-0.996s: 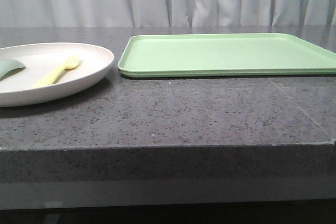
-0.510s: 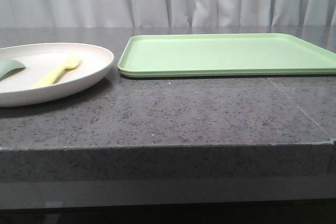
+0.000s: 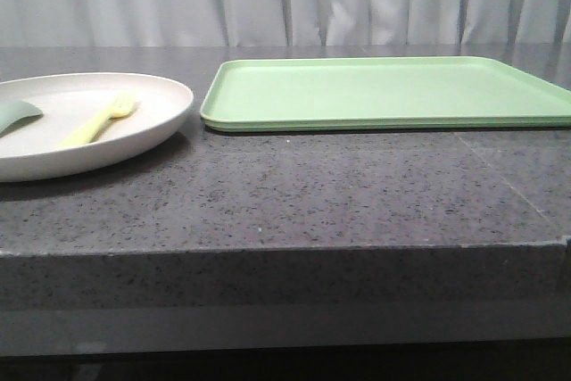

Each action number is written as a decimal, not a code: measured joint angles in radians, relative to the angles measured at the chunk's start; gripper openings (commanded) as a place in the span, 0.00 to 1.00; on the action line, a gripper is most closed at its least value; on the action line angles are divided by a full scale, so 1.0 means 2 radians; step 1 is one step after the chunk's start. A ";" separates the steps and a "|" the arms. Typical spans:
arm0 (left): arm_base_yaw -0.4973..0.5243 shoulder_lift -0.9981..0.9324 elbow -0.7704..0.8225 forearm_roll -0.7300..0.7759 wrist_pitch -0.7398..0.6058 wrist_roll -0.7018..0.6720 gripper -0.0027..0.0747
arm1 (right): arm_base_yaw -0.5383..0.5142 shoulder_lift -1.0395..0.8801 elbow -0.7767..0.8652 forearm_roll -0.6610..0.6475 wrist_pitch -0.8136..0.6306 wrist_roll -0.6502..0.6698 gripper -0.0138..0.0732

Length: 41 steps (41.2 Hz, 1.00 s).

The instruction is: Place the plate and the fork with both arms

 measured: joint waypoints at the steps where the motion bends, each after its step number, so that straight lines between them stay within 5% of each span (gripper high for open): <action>1: 0.000 0.011 -0.014 -0.001 0.018 0.000 0.82 | 0.000 0.000 0.000 0.000 0.000 0.000 0.77; 23: 0.000 0.323 -0.264 -0.007 0.301 0.000 0.70 | 0.000 0.000 0.000 0.000 -0.001 0.000 0.77; 41: 0.000 0.437 -0.302 -0.027 0.326 0.000 0.70 | 0.000 0.000 0.000 0.000 -0.001 -0.001 0.77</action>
